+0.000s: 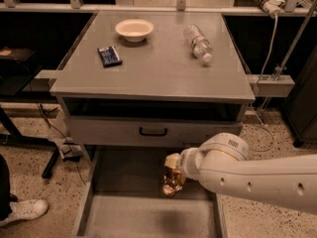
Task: Place orange can into middle drawer
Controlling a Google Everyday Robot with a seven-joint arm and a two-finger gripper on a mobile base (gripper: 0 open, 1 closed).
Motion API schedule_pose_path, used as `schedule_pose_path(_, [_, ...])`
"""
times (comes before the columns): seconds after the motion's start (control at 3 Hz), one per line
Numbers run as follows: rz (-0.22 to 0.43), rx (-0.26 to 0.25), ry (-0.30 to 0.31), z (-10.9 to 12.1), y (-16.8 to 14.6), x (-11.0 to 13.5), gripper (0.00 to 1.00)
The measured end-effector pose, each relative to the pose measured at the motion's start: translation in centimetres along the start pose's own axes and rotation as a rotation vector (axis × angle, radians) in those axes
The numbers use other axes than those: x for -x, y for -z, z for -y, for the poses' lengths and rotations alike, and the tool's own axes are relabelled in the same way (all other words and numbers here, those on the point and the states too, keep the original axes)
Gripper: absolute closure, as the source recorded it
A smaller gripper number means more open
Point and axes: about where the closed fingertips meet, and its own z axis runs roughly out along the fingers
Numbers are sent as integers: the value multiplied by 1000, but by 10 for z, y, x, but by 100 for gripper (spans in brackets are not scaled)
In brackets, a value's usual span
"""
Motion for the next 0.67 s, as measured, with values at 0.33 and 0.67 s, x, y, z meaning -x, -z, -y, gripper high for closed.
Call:
schedule_pose_path(0.33, [15, -1, 53, -1, 1, 2, 100])
schedule_pose_path(0.67, [-34, -8, 66, -2, -12, -13, 100])
